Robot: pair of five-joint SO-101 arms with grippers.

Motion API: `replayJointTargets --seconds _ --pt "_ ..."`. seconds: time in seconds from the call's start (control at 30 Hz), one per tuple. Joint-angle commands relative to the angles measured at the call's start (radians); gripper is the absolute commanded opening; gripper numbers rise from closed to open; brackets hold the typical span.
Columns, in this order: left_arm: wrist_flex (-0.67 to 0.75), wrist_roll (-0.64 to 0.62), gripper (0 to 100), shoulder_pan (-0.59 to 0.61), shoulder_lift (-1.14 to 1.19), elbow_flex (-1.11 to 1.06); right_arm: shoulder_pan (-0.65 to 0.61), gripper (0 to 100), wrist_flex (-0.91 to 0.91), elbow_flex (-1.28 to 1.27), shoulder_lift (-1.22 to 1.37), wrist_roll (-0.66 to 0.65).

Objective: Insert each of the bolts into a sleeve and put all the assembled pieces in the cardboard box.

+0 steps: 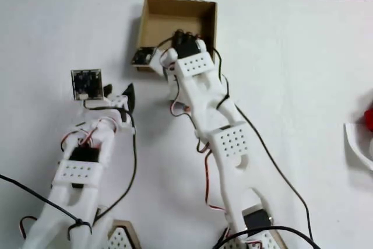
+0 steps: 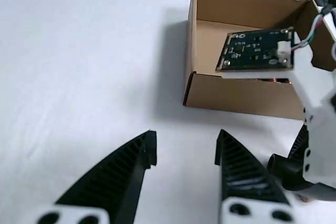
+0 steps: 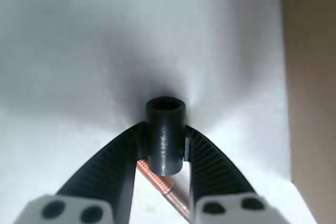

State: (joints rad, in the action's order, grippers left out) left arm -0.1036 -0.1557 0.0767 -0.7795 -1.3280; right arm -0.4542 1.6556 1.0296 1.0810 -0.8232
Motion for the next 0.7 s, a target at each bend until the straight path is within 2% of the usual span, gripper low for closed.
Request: replayJointTargets --seconds 0.0,0.1,0.17,0.33,0.47,0.57,0.67 --pt "0.015 0.002 20 0.009 -0.029 0.008 0.005 2.1 -0.068 0.011 0.013 0.221" --pt "0.015 0.002 20 0.009 -0.029 0.008 0.025 2.1 -0.133 0.028 0.002 0.453" --pt "0.015 0.002 20 0.009 -0.029 0.008 0.028 2.1 -0.134 0.08 -0.025 0.543" --pt "0.015 0.002 20 0.009 -0.029 0.008 0.028 2.1 -0.073 0.276 -0.128 0.585" --pt "0.015 0.002 20 0.009 -0.029 0.008 0.028 2.1 0.076 0.485 -0.18 0.595" --pt "0.015 0.002 20 0.009 -0.029 0.008 0.059 2.1 0.116 0.64 -0.189 0.686" --pt "0.015 0.002 20 0.009 -0.029 0.008 0.084 2.1 0.117 0.628 -0.232 0.753"
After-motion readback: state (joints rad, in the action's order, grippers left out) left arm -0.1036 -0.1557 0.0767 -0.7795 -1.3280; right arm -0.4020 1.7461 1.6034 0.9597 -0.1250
